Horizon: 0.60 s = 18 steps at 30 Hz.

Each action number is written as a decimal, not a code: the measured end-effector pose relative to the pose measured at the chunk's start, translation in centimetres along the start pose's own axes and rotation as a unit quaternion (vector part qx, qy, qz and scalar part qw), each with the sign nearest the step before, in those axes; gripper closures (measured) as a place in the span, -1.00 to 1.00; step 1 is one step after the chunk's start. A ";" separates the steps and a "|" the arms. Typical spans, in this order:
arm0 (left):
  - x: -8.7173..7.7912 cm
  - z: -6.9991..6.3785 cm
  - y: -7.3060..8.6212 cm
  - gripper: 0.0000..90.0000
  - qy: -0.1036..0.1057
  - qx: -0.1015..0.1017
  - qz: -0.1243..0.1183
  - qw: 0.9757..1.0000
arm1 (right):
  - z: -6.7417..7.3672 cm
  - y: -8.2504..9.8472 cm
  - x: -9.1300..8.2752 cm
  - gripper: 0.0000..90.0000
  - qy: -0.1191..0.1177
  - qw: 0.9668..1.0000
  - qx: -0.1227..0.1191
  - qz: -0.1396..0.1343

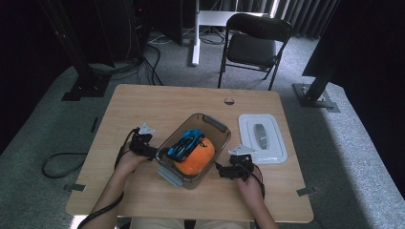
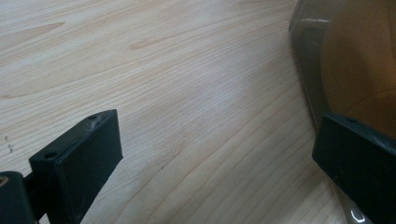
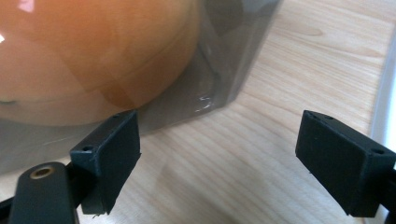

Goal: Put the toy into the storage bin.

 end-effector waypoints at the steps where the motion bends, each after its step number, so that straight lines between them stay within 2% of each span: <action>1: 0.0 -0.1 0.1 -0.95 0.003 -0.002 0.000 1.000 | -0.1 0.0 0.0 -0.70 0.001 1.000 0.002 0.000; 4: 0.0 -0.4 0.3 -0.95 0.012 0.001 0.000 1.000 | -0.2 -0.1 0.1 -0.70 0.002 1.000 0.002 0.000; 6: -0.1 -0.7 0.4 -0.95 0.011 0.003 0.000 1.000 | -0.4 -0.1 0.1 -0.70 0.002 1.000 0.000 0.003; 13: -0.7 -2.2 1.1 -0.95 0.016 0.029 0.003 0.999 | -0.8 -0.3 0.1 -0.68 0.005 1.000 -0.001 0.004; 16: -0.8 -3.0 1.4 -0.95 0.025 0.030 0.001 0.999 | -1.0 -0.3 0.2 -0.68 0.007 1.000 0.002 0.005; 18: -0.8 -3.3 1.6 -0.95 0.023 0.031 0.000 0.999 | -1.1 -0.3 0.1 -0.66 0.012 1.000 -0.001 0.006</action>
Point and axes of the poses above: each handheld gripper's, and its own axes: x roughly forward along the jaws, y roughly out of its underside, z roughly to its left, the point moved 8 cm from there along x, roughly forward along the jaws, and after that the axes turned 11 degrees about -x, right-handed, at the moved point
